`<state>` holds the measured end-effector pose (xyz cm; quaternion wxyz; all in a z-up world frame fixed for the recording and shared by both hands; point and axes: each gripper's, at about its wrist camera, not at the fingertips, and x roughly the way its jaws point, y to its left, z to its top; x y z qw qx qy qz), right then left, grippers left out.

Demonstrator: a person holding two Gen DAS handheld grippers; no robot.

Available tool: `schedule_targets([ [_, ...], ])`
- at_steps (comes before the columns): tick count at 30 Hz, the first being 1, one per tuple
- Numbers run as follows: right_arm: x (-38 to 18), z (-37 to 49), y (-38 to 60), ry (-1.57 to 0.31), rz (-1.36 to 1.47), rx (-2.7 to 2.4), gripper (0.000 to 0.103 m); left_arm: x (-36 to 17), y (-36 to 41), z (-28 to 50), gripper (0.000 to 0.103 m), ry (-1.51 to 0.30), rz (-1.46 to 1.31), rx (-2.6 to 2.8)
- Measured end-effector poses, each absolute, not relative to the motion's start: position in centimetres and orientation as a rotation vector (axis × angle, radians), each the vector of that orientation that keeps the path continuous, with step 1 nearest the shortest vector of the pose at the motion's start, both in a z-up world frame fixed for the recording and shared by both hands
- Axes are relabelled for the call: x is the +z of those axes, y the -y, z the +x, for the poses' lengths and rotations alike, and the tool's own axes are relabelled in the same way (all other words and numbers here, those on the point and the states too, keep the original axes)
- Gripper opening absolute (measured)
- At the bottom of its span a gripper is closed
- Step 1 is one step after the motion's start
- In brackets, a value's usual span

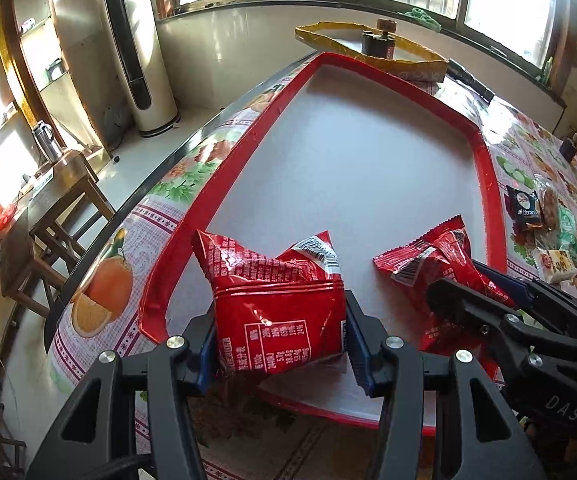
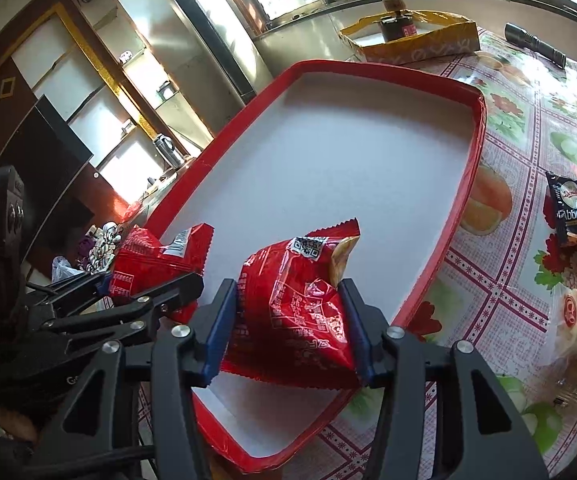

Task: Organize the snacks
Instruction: 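Open both grippers to drop the red bags into the tray, then move both grippers back over the snack pile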

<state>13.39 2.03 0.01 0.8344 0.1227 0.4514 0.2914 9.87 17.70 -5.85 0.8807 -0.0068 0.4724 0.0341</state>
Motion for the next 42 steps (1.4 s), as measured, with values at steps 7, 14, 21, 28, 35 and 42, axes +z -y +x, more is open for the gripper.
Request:
schedule_targets([
  [7, 0.1, 13.1, -2.0, -0.963, 0.261, 0.616, 0.062, -5.8, -17.9, 9.6, 0.061, -0.991, -0.006, 0.078],
  [14, 1.4, 11.8, -0.4, -0.918, 0.274, 0.582, 0.073, -4.2, -17.4, 8.3, 0.069, -0.959, 0.007, 0.101],
  [21, 3.9, 8.6, 4.7, -0.821, 0.333, 0.505, 0.080, -1.8, -14.3, 6.9, 0.074, -0.880, 0.028, 0.080],
  [28, 4.9, 5.5, 10.2, -0.782, 0.368, 0.400, 0.081, -1.6, -9.9, 6.0, 0.074, -0.875, 0.072, 0.006],
  [35, 4.7, 2.3, 15.1, -0.768, 0.377, 0.252, 0.085, -2.0, -5.7, 5.0, 0.077, -0.882, 0.114, -0.075],
  [42, 2.9, -1.5, 20.3, -0.789, 0.427, 0.130, 0.086, -2.8, -2.0, 4.2, 0.077, -0.905, 0.171, -0.145],
])
